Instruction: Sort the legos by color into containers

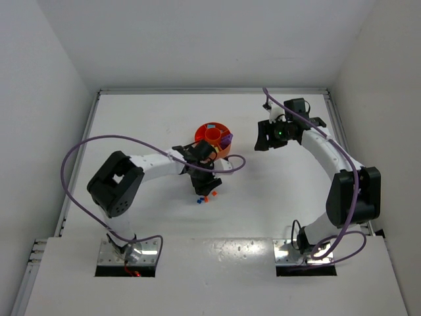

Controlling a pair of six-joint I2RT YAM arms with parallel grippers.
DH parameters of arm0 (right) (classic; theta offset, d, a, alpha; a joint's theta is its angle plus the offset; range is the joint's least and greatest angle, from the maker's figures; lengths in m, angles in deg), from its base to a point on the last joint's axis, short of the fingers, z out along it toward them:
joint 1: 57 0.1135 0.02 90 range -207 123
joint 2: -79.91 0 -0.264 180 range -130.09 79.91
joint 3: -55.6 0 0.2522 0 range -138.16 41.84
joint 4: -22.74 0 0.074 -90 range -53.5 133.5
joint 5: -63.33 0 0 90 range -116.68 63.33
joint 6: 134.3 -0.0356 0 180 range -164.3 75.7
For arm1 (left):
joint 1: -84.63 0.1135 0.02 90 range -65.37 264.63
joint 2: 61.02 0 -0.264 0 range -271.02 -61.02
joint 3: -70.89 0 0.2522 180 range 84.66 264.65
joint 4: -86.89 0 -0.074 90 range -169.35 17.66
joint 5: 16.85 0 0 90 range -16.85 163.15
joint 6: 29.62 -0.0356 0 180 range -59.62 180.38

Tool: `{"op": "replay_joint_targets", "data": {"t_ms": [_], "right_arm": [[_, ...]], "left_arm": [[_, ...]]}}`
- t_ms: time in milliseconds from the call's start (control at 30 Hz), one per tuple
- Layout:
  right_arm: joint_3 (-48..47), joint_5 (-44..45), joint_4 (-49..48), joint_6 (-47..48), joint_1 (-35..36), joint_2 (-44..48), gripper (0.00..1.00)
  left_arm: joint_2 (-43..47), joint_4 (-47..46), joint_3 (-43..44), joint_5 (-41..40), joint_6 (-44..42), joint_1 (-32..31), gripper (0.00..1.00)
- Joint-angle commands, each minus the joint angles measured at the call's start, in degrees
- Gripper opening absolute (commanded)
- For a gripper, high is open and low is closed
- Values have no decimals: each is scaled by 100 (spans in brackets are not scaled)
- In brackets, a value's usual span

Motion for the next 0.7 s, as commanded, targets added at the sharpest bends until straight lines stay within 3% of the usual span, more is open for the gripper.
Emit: {"op": "replay_joint_targets", "data": {"t_ms": [0, 300, 667], "right_arm": [[-87, -61, -35, -3, 32, 142, 56], [-87, -114, -35, -3, 32, 142, 56], [-87, -114, -35, -3, 32, 195, 56]], "left_arm": [[417, 156, 172, 480, -2, 6, 58], [549, 271, -11, 586, -55, -161, 58], [444, 34, -258, 139, 112, -337, 58]]}}
